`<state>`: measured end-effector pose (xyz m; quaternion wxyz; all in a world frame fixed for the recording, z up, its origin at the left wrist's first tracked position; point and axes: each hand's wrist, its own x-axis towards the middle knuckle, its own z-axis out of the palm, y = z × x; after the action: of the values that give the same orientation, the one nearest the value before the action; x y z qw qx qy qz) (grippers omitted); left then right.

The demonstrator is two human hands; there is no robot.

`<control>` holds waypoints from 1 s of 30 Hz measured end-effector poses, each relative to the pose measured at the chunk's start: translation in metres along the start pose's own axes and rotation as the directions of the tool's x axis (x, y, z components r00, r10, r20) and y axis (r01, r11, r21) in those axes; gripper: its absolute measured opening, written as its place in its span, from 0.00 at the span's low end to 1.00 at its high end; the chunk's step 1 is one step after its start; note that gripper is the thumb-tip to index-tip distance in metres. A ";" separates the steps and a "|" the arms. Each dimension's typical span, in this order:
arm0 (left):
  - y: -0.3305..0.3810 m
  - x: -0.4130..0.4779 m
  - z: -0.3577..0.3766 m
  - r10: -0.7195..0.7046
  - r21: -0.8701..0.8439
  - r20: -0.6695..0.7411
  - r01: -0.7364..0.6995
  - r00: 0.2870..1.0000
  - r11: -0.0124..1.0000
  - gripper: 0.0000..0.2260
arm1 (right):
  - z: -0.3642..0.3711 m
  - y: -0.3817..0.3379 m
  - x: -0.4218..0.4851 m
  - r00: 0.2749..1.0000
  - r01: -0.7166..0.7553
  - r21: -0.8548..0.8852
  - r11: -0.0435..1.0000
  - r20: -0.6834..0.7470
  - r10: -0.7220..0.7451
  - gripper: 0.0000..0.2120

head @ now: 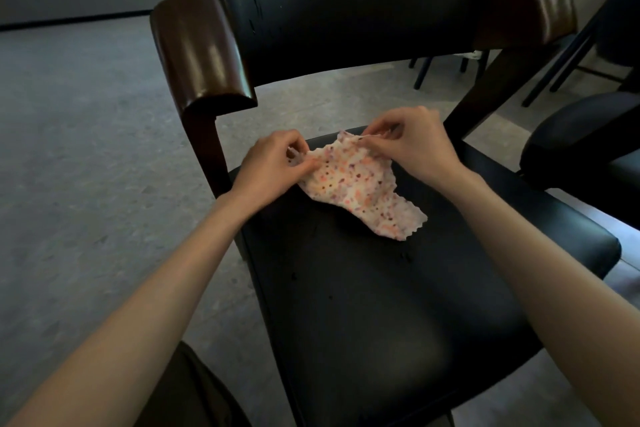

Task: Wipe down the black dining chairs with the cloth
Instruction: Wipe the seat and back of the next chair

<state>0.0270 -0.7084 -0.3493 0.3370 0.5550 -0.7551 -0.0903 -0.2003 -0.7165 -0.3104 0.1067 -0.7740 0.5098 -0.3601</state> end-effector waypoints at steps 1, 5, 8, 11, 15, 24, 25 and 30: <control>0.001 0.000 0.000 0.010 -0.004 -0.013 -0.010 1.000 1.000 0.10 | -0.001 0.003 -0.001 1.000 0.013 -0.036 0.999 -0.006 -0.013 0.08; 0.002 0.003 0.004 0.023 -0.050 -0.122 -0.029 0.992 0.998 0.09 | -0.003 0.017 -0.006 0.998 -0.007 -0.133 0.991 -0.070 -0.002 0.08; 0.006 0.012 0.003 0.102 0.035 -0.142 -0.098 0.985 0.995 0.10 | -0.006 0.023 -0.001 0.995 -0.026 -0.126 0.992 -0.094 0.014 0.07; 0.012 0.028 0.000 0.105 0.128 -0.017 -0.102 0.994 0.986 0.08 | -0.017 0.019 0.015 0.987 -0.117 0.087 0.989 -0.103 0.126 0.05; 0.026 0.047 -0.010 0.050 0.076 -0.178 -0.037 0.983 0.996 0.02 | -0.046 0.007 0.037 0.958 -0.121 0.116 0.986 -0.246 0.146 0.03; 0.036 0.010 -0.004 0.145 0.036 -0.282 -0.141 0.948 0.989 0.04 | -0.051 0.021 -0.030 0.959 -0.017 0.051 0.999 -0.283 0.031 0.02; 0.032 0.001 -0.002 0.166 0.034 -0.267 -0.162 0.949 0.986 0.06 | -0.046 0.025 -0.041 0.958 -0.026 0.047 0.999 -0.285 0.039 0.03; 0.023 -0.023 0.001 0.052 -0.188 -0.274 -0.107 0.960 0.976 0.09 | -0.033 0.035 -0.068 0.946 -0.058 0.068 0.996 -0.315 0.077 0.04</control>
<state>0.0122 -0.6799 -0.3480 0.4933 0.4944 -0.7116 -0.0765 -0.2626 -0.6673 -0.3358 0.0581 -0.6847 0.5358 -0.4906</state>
